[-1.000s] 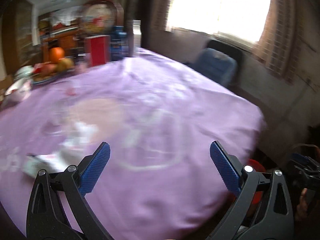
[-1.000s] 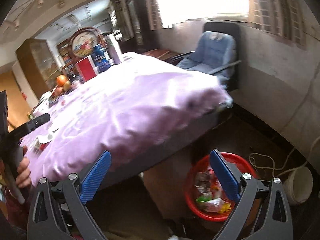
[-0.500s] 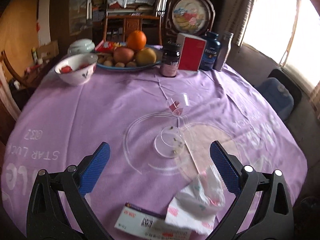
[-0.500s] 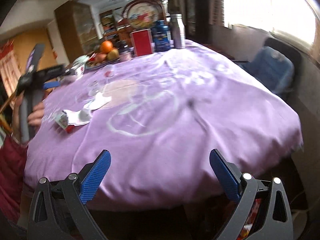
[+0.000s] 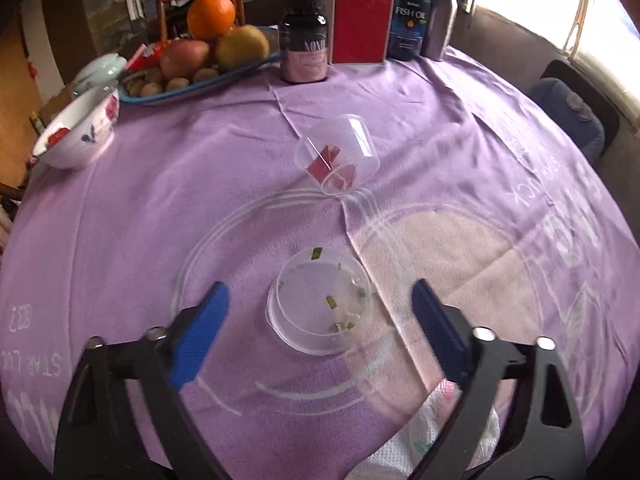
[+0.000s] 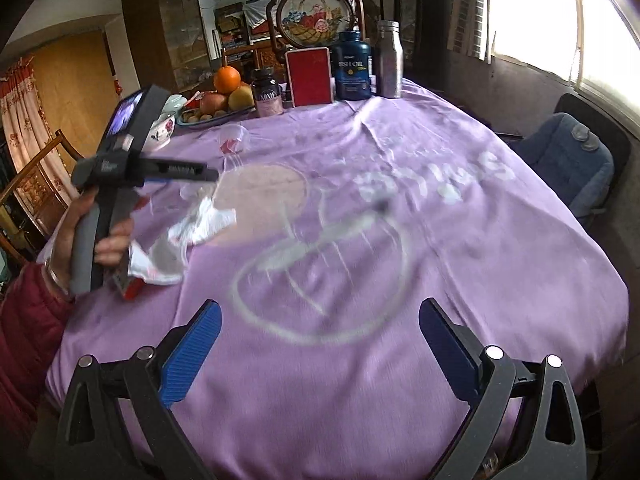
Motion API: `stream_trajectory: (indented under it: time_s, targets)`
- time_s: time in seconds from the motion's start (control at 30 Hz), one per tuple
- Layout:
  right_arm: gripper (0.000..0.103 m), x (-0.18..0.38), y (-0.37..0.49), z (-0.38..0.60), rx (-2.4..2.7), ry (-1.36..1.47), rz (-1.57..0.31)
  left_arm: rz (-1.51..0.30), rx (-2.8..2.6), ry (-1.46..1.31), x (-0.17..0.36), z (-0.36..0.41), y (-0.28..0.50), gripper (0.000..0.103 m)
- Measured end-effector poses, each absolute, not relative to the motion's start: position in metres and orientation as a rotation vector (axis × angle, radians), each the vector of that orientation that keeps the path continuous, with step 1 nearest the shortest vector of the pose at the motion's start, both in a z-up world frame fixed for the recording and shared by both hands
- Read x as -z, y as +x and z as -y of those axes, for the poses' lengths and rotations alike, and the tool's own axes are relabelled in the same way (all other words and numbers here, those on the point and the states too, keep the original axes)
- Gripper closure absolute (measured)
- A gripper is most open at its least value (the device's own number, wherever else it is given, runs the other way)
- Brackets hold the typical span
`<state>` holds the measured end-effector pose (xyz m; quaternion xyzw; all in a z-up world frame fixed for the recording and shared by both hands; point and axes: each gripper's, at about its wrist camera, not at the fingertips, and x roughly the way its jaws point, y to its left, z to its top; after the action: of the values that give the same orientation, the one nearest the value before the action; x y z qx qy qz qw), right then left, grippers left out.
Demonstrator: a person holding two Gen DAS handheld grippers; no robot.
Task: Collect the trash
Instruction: 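Grasp the clear plastic dish with the left tool while the right tool grasps the clear cup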
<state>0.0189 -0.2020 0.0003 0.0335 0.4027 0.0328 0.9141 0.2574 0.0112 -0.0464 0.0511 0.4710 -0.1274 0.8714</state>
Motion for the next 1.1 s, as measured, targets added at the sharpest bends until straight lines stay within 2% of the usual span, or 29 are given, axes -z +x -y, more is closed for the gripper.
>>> stream_trajectory:
  time_s: [0.1,0.43,0.67,1.0,1.03,1.1]
  targets:
    - [0.006,-0.007,0.049,0.193,-0.098,0.084,-0.807,-1.001,0.276,0.131,0.049,-0.019,0.261,0.051]
    - [0.006,-0.005,0.181,0.137,-0.223,0.154,-0.864,-0.926,0.048,0.037,0.023,-0.092,0.265,0.052]
    - [0.006,0.015,0.262,0.085,-0.24,0.134,-0.879,-0.989,0.009,-0.031,0.038,-0.108,0.281,0.052]
    - [0.008,0.048,0.311,0.086,-0.28,0.199,-0.887,-1.009,-0.014,-0.072,0.045,-0.118,0.286,0.049]
    - [0.013,0.051,0.313,0.086,-0.298,0.194,-0.898,-1.012,-0.017,-0.073,0.046,-0.118,0.287,0.048]
    - [0.033,0.054,0.316,0.083,-0.346,0.205,-0.923,-1.023,-0.025,-0.081,0.05,-0.118,0.288,0.045]
